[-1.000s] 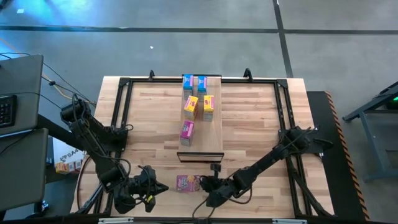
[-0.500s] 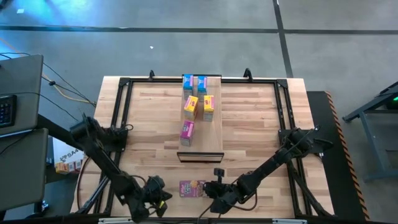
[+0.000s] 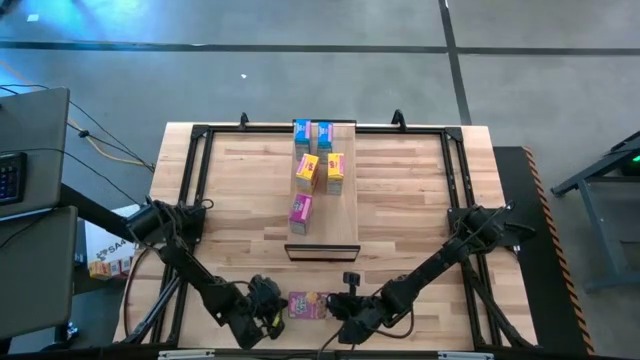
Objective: Stack cereal on shelf
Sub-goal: Put the purple cereal box on the shelf
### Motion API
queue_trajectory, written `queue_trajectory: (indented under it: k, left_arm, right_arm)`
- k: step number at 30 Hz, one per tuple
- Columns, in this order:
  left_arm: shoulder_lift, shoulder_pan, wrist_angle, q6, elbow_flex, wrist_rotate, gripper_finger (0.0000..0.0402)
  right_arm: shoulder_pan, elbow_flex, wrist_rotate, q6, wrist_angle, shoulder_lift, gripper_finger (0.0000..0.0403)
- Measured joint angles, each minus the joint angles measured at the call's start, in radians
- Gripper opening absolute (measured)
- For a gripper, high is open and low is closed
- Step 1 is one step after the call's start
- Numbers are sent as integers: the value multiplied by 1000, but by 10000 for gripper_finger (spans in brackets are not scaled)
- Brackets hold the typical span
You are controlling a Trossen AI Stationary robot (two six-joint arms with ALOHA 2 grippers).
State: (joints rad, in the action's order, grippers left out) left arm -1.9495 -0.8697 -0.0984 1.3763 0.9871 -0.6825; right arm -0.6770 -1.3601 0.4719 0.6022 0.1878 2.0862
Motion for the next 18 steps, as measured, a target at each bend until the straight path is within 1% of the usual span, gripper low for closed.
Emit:
queue_trajectory:
  k: [3, 5, 7, 11, 18]
  left_arm:
    - [0, 7, 34, -156, 0, 7, 0]
    - [0, 7, 69, -271, -1, 35, 0]
    - [2, 6, 94, -342, -1, 68, 0]
    - [33, 6, 101, -352, -1, 95, 0]
    - [112, 8, 105, -383, 0, 1, 0]
  right_arm:
    - [-1, 0, -10, 0, -7, 0, 0]
    - [-1, 0, -11, 1, -9, 0, 0]
    - [-2, 0, -11, 3, -10, 0, 0]
    - [-3, 0, -12, 3, -5, 0, 0]
    - [-8, 1, -10, 2, 20, 1, 0]
